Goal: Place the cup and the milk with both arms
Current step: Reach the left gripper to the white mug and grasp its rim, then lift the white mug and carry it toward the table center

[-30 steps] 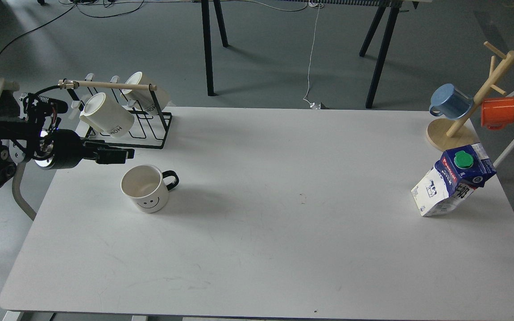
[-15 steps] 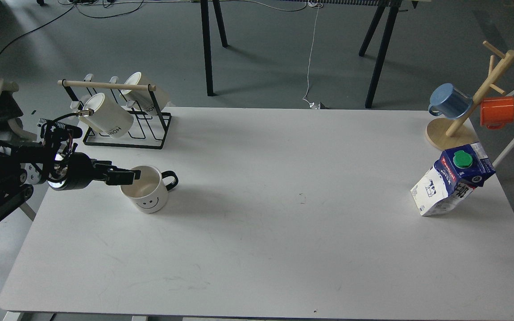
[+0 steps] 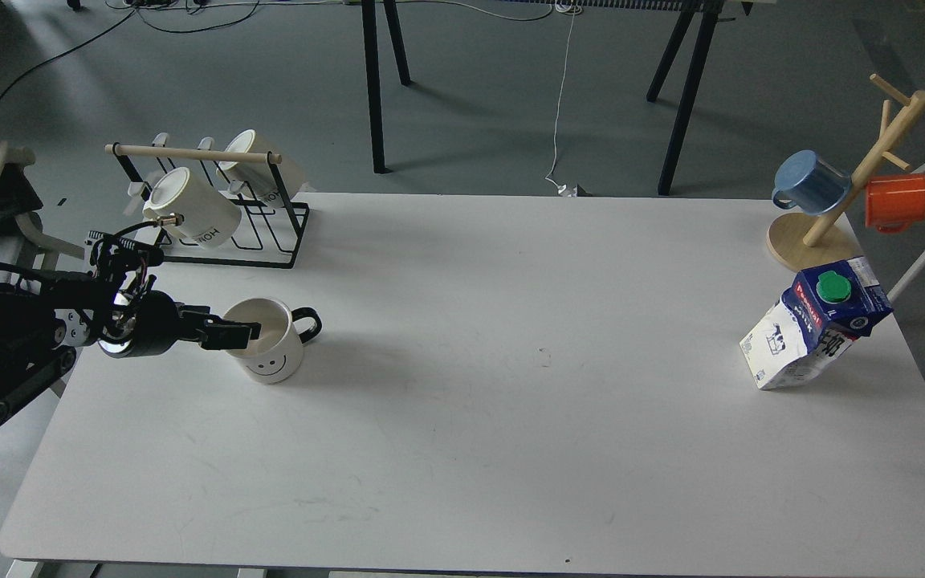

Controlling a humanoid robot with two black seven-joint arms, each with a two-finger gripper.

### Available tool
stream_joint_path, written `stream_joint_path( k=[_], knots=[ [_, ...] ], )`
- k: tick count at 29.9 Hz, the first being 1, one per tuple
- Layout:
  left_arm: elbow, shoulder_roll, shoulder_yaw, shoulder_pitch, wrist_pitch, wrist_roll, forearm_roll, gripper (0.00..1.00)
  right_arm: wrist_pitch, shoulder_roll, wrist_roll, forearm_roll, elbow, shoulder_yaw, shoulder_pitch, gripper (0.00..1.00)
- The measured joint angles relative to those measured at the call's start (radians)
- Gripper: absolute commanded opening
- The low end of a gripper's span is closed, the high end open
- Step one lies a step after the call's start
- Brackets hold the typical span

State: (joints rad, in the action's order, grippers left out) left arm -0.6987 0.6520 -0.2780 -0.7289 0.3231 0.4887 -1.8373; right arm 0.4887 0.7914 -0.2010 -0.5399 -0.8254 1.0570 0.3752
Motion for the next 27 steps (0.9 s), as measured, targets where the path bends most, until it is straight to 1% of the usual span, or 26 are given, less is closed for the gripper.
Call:
stream_joint_path(
  k=[4, 8, 10, 12, 17, 18, 19, 21, 25, 27],
  knots=[
    [0.002, -0.007, -0.001, 0.003, -0.02, 0.0, 0.0, 0.76, 0.0, 0.0, 0.0, 0.0, 0.0, 0.0, -0.005, 0.94],
    [0.009, -0.014, -0.001, 0.007, -0.042, 0.0, 0.0, 0.6, 0.0, 0.0, 0.0, 0.0, 0.0, 0.0, -0.007, 0.94],
    [0.011, -0.017, -0.001, 0.015, -0.066, 0.0, -0.001, 0.47, 0.0, 0.0, 0.0, 0.0, 0.0, 0.0, -0.009, 0.94],
    [0.011, -0.018, 0.0, 0.028, -0.095, 0.0, -0.002, 0.36, 0.0, 0.0, 0.001, 0.0, 0.0, 0.001, -0.01, 0.94],
    [0.027, -0.021, 0.013, 0.039, -0.157, 0.0, -0.006, 0.15, 0.0, 0.0, 0.002, 0.0, 0.0, 0.001, -0.012, 0.94],
    [0.032, -0.021, 0.024, 0.04, -0.161, 0.0, -0.007, 0.05, 0.0, 0.0, 0.002, 0.0, 0.0, 0.001, -0.012, 0.94],
    [0.035, -0.021, 0.035, 0.039, -0.163, 0.0, -0.008, 0.03, 0.0, 0.0, 0.002, 0.0, 0.0, 0.001, -0.012, 0.94],
    [0.041, -0.021, 0.047, 0.039, -0.175, 0.0, -0.006, 0.02, 0.0, 0.0, 0.002, 0.0, 0.0, 0.001, -0.012, 0.94],
    [0.061, -0.033, 0.052, 0.037, -0.248, 0.0, 0.003, 0.02, 0.0, 0.0, 0.002, 0.0, 0.0, 0.001, -0.013, 0.94],
    [0.066, -0.034, 0.053, 0.033, -0.265, 0.0, 0.004, 0.02, 0.0, 0.0, 0.002, -0.001, 0.0, 0.002, -0.013, 0.94]
  ],
)
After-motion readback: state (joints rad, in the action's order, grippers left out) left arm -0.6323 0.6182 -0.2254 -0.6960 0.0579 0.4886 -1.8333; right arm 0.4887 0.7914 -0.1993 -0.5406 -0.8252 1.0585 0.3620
